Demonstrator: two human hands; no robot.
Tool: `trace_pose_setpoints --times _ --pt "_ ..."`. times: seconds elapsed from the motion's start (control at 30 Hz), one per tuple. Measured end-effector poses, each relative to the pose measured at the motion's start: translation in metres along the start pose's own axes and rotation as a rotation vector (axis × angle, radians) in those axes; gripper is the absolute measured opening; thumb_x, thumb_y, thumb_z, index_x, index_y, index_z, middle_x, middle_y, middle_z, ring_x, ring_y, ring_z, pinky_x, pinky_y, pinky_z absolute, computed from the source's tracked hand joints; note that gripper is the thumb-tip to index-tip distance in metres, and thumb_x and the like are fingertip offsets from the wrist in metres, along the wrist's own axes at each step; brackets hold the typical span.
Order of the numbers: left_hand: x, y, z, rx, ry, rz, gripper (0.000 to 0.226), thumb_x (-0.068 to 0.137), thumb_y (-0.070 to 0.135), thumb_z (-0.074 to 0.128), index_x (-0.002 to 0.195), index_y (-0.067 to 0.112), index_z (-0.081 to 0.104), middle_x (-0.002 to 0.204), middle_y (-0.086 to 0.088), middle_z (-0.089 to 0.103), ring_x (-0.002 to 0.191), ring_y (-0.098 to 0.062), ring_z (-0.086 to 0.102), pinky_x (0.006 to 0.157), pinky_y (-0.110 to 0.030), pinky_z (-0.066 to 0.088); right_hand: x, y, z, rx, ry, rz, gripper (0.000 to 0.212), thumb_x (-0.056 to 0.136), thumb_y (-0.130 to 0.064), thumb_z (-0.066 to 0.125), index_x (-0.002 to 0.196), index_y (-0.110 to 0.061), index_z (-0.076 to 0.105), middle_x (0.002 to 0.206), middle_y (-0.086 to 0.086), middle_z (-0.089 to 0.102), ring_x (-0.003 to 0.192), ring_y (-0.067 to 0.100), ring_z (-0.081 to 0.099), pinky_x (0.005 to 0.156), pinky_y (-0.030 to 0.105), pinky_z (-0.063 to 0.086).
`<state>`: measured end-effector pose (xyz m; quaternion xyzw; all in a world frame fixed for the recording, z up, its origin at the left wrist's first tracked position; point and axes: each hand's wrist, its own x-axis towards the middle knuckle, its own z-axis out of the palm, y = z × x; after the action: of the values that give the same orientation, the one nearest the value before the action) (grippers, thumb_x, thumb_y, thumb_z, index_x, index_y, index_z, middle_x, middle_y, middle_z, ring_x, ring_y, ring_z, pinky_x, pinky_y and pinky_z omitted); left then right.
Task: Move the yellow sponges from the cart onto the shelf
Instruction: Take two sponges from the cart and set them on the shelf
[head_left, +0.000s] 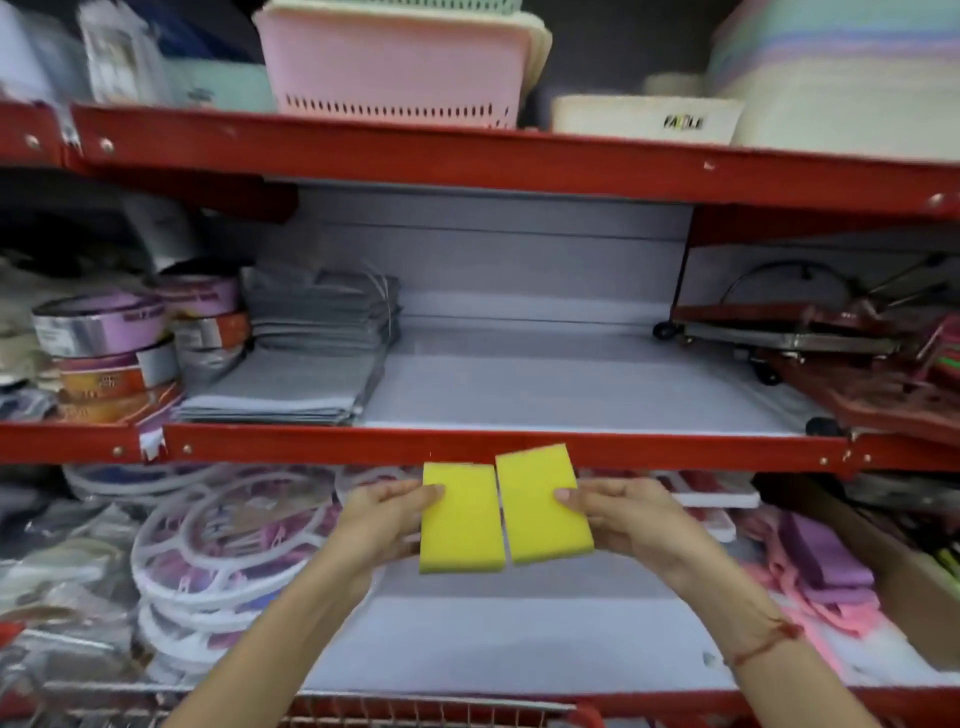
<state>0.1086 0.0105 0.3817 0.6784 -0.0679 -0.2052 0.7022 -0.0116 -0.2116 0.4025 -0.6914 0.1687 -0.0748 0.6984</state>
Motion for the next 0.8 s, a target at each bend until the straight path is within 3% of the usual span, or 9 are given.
trace_pose_setpoints --times 0.07,0.2,0.3,0.37,0.47,0.53,0.6,0.7,0.8 --pt "0.014 0.030 0.010 -0.018 0.009 0.048 0.023 0.082 0.015 0.070 0.102 0.005 0.068 0.078 -0.007 0.072 0.056 -0.011 0.068 0.050 -0.017 0.056 0.013 -0.028 -0.002 0.037 0.014 -0.033 0.025 0.080 -0.008 0.069 0.102 0.005 0.069 0.091 0.017 0.076 0.068 0.019 0.073 0.055 0.019 0.058" --pt "0.049 0.076 0.029 -0.015 0.010 0.065 0.030 0.084 0.014 0.068 0.110 -0.001 0.063 0.100 -0.016 0.070 0.080 -0.025 0.068 0.066 -0.029 0.058 0.053 -0.068 -0.012 0.057 0.061 -0.045 0.024 0.082 -0.008 0.068 0.101 0.005 0.066 0.088 0.013 0.071 0.060 0.013 0.070 0.050 0.017 0.058" --pt "0.075 0.088 0.043 -0.014 0.037 0.035 0.012 0.085 0.009 0.067 0.089 -0.001 0.061 0.086 -0.011 0.067 0.068 -0.018 0.064 0.047 -0.023 0.057 0.089 -0.074 -0.020 0.081 0.108 -0.018 0.019 0.081 -0.007 0.069 0.096 0.003 0.065 0.092 0.014 0.068 0.060 0.013 0.068 0.049 0.019 0.058" --pt "0.091 0.087 0.050 -0.018 0.080 0.008 0.018 0.085 0.006 0.067 0.074 0.004 0.052 0.077 -0.009 0.061 0.062 -0.017 0.059 0.041 -0.024 0.055 0.113 -0.071 -0.023 0.067 0.152 0.008 0.025 0.080 -0.006 0.070 0.101 0.004 0.061 0.096 0.018 0.065 0.064 0.017 0.065 0.047 0.021 0.058" --pt "0.114 0.084 0.057 -0.018 0.125 -0.010 0.024 0.084 0.005 0.068 0.074 0.004 0.045 0.093 -0.016 0.059 0.064 -0.022 0.059 0.060 -0.040 0.055 0.142 -0.065 -0.028 0.023 0.217 0.036 0.040 0.078 -0.006 0.072 0.110 0.011 0.056 0.101 0.019 0.061 0.072 0.022 0.063 0.056 0.030 0.060" --pt "0.123 0.084 0.060 -0.014 0.162 -0.011 0.024 0.082 0.005 0.070 0.084 0.000 0.047 0.101 -0.018 0.056 0.076 -0.028 0.061 0.072 -0.047 0.054 0.155 -0.063 -0.029 -0.011 0.229 0.054 0.034 0.076 -0.006 0.075 0.102 0.007 0.057 0.101 0.018 0.059 0.080 0.026 0.061 0.060 0.034 0.055" --pt "0.131 0.083 0.064 -0.010 0.178 -0.012 0.026 0.082 0.004 0.071 0.076 0.001 0.045 0.098 -0.019 0.056 0.080 -0.029 0.061 0.081 -0.048 0.053 0.164 -0.061 -0.030 -0.066 0.253 0.068 0.033 0.074 -0.008 0.077 0.097 0.003 0.057 0.099 0.017 0.059 0.086 0.027 0.060 0.056 0.031 0.051" --pt "0.137 0.081 0.068 0.049 0.213 -0.019 0.036 0.079 0.005 0.074 0.063 0.006 0.041 0.085 -0.017 0.058 0.083 -0.030 0.060 0.078 -0.044 0.054 0.181 -0.053 -0.032 -0.134 0.302 0.073 0.058 0.059 -0.019 0.088 0.101 0.010 0.059 0.100 0.019 0.067 0.091 0.030 0.066 0.068 0.040 0.058" --pt "0.147 0.075 0.063 0.168 0.269 0.021 0.036 0.072 0.015 0.081 0.065 0.007 0.047 0.094 -0.017 0.062 0.087 -0.033 0.064 0.081 -0.042 0.057 0.223 -0.030 -0.050 -0.273 0.338 0.048 0.091 0.024 -0.046 0.089 0.095 0.004 0.062 0.101 0.018 0.071 0.094 0.033 0.068 0.084 0.047 0.058"
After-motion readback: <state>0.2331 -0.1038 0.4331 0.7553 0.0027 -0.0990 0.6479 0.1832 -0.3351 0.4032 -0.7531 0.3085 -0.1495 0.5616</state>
